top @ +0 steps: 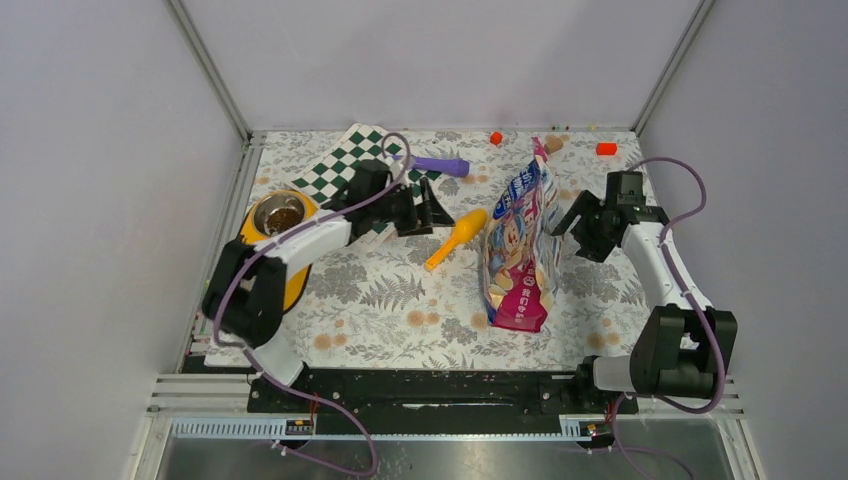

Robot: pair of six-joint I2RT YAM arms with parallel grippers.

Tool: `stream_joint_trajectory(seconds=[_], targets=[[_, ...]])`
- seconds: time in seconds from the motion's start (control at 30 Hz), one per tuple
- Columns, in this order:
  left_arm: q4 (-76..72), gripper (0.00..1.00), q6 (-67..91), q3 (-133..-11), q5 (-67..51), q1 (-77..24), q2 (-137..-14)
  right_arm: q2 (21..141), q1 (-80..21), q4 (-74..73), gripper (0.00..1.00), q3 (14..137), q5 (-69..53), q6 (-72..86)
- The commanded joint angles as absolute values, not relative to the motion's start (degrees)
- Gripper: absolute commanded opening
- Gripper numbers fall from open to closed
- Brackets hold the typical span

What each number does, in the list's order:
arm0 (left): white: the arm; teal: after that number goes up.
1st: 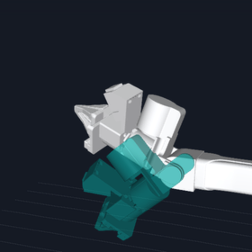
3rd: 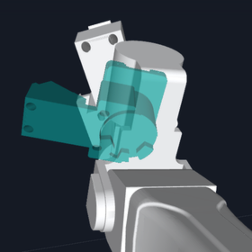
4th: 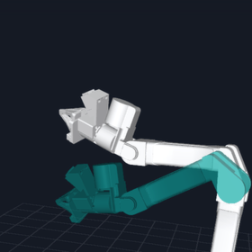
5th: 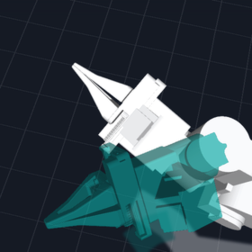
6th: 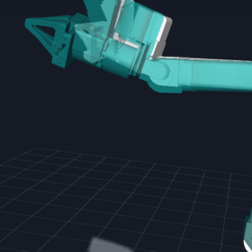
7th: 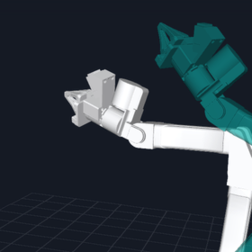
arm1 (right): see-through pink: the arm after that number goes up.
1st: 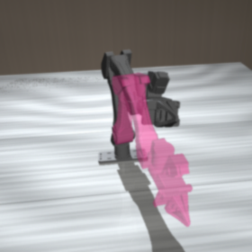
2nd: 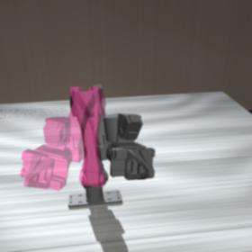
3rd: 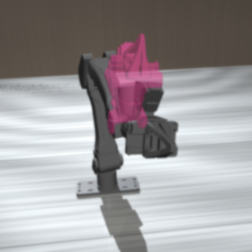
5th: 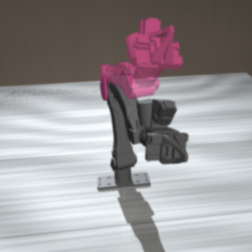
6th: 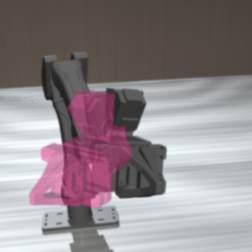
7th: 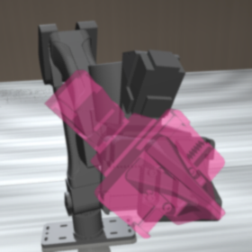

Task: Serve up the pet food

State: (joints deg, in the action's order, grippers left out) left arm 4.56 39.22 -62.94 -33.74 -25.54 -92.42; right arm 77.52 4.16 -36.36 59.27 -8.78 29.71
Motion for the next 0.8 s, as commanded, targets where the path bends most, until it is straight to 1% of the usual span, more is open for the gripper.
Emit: stream_joint_trajectory(seconds=[0.0, 0.1, 0.27, 0.37, 0.5, 0.63, 0.67, 0.7, 0.77], targets=[[-8.0, 0.84, 51.8, -68.2, -38.6, -27.7, -101.9, 79.1, 4.0, -24.4, 0.79, 54.1, -16.5, 34.3], [-12.3, 0.82, 58.8, -70.5, -39.1, -28.6, -108.2, 79.7, 4.2, -20.9, 0.79, 51.0, -17.4, 36.8], [-23.2, 0.82, 68.4, -71.8, -42.3, -30.2, -115.9, 81.8, 4.7, -14.8, 0.76, 46.4, -23.2, 39.7], [-27.6, 0.81, 72.3, -71.7, -43.4, -31.8, -118.9, 83.7, 4.8, -12.9, 0.75, 44.1, -26.2, 40.4], [-33.3, 0.79, 76.1, -69.3, -43.4, -32.6, -120.1, 83.5, 4.8, -11.5, 0.72, 40.6, -29.4, 43.0], [-37.4, 0.71, 77.9, -65.9, -43.0, -32.6, -118.8, 80.3, 4.5, -9.8, 0.68, 35.2, -34.0, 47.9], [-37.7, 0.67, 77.9, -65.2, -42.8, -32.7, -111.0, 79.0, 4.3, -9.5, 0.67, 33.8, -34.5, 48.9], [-37.9, 0.64, 77.9, -64.3, -42.6, -32.7, -116.8, 77.7, 3.8, -9.3, 0.66, 32.1, -35.2, 49.8], [-38.3, 0.59, 77.9, -62.6, -41.7, -32.7, -116.6, 75.7, 2.5, -8.8, 0.66, 30.2, -35.9, 51.5]])
